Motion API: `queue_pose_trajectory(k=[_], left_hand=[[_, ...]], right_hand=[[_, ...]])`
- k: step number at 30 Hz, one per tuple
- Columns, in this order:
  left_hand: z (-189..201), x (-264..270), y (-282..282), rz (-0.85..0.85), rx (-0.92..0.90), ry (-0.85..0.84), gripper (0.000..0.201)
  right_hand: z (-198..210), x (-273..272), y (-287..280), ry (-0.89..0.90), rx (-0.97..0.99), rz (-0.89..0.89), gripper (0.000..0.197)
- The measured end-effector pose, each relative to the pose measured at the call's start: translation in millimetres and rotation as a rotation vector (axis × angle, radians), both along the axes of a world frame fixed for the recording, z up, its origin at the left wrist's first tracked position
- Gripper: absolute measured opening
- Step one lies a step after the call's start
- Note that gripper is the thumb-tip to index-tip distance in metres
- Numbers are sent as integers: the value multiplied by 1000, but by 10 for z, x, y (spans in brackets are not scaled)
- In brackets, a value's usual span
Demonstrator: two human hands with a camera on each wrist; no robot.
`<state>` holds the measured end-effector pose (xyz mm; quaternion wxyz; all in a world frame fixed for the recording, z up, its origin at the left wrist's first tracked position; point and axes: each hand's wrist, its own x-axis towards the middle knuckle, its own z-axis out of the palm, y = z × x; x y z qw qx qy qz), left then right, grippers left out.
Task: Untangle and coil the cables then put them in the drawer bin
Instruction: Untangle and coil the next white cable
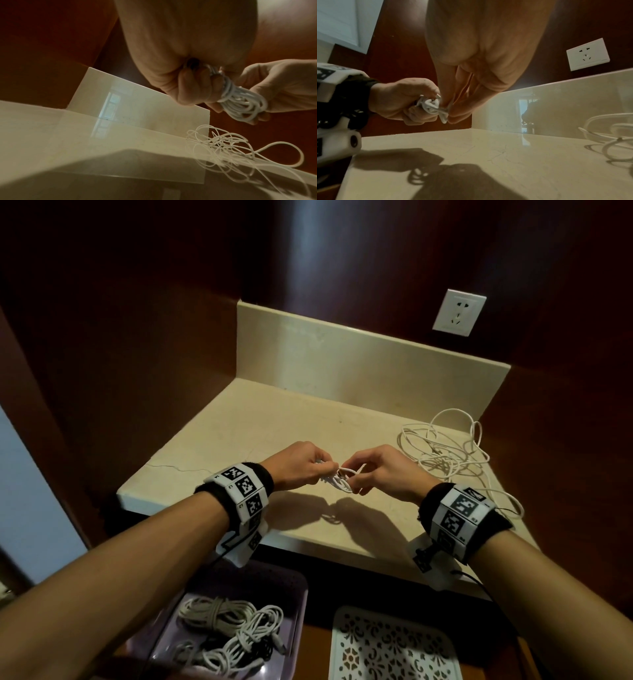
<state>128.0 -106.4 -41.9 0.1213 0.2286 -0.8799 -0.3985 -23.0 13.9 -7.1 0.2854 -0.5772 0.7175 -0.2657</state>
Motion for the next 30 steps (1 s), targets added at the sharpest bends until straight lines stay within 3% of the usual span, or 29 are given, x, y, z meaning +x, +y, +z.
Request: queue_pose_trajectory(k=[6,9,15,20,30], left_hand=[[45,8,-107,54,-42,8,29],[44,5,-131,71,-42,3,30],[9,44,-169,92,-12,-2,34],[25,61,-185,133,-18,5,33],[53,103,-167,198,-99,1,32]], right_hand=[[-48,18,-81,-173,-98,-54,31],[-96,41,-139,-31,-175,-57,35],[-129,71,-166,139,-290,-54,11],[-139,56,-152,48,-414,-105,16],[-122,35,-78,30,-406,-97,24]])
